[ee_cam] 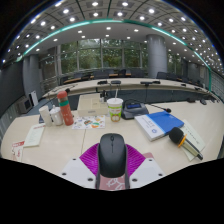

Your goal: Arrange mouse

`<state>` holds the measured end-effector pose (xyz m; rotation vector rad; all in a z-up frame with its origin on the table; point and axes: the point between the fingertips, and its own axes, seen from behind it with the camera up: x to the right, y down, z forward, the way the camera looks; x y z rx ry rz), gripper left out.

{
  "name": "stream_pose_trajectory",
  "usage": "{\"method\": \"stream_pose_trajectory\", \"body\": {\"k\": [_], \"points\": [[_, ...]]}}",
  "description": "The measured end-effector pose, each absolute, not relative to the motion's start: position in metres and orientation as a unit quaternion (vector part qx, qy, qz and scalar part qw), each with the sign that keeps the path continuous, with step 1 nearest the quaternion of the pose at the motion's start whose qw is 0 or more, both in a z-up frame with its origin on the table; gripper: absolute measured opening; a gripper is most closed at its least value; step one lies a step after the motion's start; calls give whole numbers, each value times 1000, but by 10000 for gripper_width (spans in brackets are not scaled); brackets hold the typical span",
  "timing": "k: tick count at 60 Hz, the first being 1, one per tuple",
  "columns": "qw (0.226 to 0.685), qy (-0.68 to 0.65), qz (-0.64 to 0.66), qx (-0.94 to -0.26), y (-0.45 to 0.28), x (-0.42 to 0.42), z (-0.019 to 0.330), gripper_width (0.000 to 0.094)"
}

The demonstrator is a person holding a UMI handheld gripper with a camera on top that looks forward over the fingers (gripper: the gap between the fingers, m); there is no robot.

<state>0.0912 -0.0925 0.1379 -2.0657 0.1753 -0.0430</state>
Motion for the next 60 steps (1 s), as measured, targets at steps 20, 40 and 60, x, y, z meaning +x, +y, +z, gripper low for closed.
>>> {"method": "stream_pose_trajectory", "body": {"k": [20,40,60], "points": [[414,49,17,-909,-129,141,-10,388],[429,56,20,-901,-151,135,43,858],[457,52,-33,-887,-287,97,181,858]]}}
